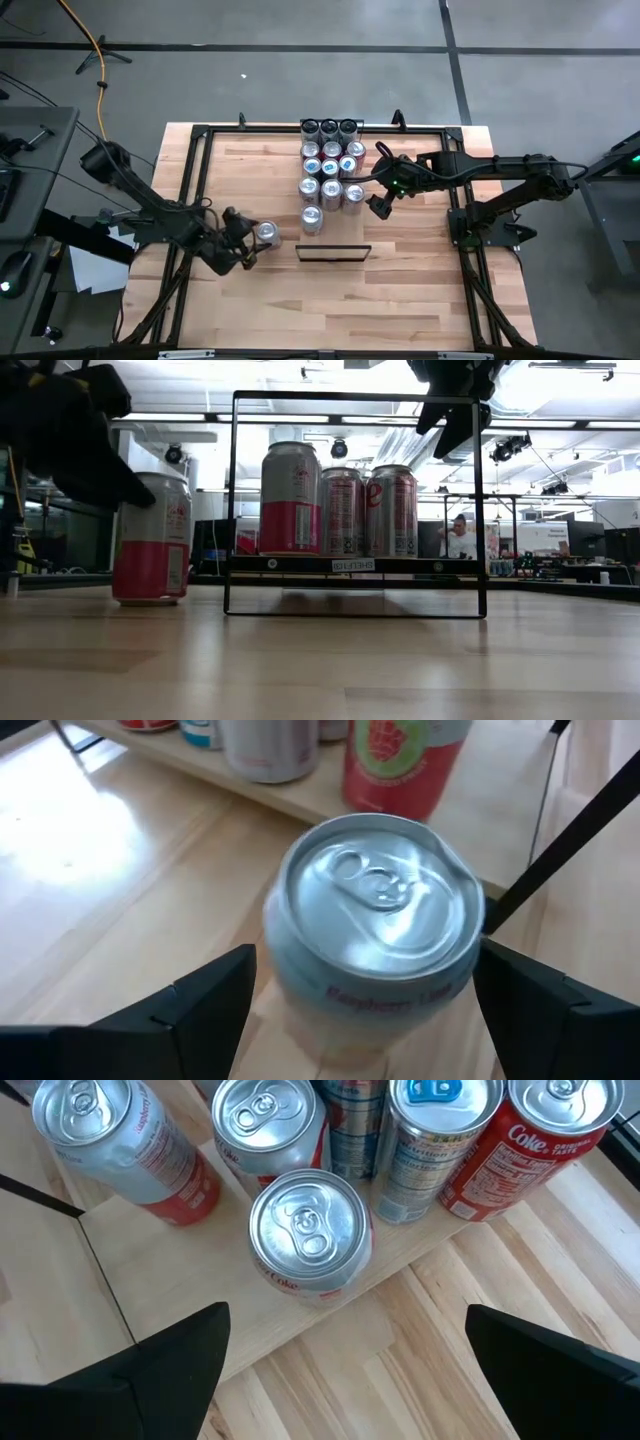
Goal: Place canned beverage on shelf
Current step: Put the pink-white soda can on the shelf aligned with the other pink-white soda can
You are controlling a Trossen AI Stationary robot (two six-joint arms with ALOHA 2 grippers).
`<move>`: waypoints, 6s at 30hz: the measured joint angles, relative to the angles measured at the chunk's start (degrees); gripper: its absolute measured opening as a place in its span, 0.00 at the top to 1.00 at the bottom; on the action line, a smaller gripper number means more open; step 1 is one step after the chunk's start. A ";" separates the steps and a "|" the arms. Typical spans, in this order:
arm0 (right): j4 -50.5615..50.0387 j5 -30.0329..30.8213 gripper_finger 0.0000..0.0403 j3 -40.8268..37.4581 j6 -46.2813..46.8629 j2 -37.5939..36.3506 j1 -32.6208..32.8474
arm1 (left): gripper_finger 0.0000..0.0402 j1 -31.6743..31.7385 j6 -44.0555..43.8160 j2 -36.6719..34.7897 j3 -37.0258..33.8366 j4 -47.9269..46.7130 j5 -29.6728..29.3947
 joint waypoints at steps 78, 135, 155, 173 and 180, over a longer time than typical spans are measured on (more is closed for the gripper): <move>40.70 -15.01 0.31 2.82 -19.52 3.67 0.04 | 0.44 35.08 46.32 10.42 41.20 20.24 33.57; 88.32 2.44 0.29 -47.93 2.75 0.70 13.29 | 0.27 35.10 31.59 -8.00 26.63 16.08 22.38; 89.52 1.42 0.28 -47.91 0.96 -2.01 13.29 | 0.30 35.13 50.79 31.66 60.18 -5.01 46.31; 89.84 -0.68 0.28 -47.23 -5.91 -2.05 13.29 | 0.30 37.00 49.31 37.96 64.94 -7.55 49.62; 82.96 -0.85 0.28 -42.33 -11.54 -2.05 13.14 | 0.30 36.94 49.91 39.32 64.94 -6.67 52.92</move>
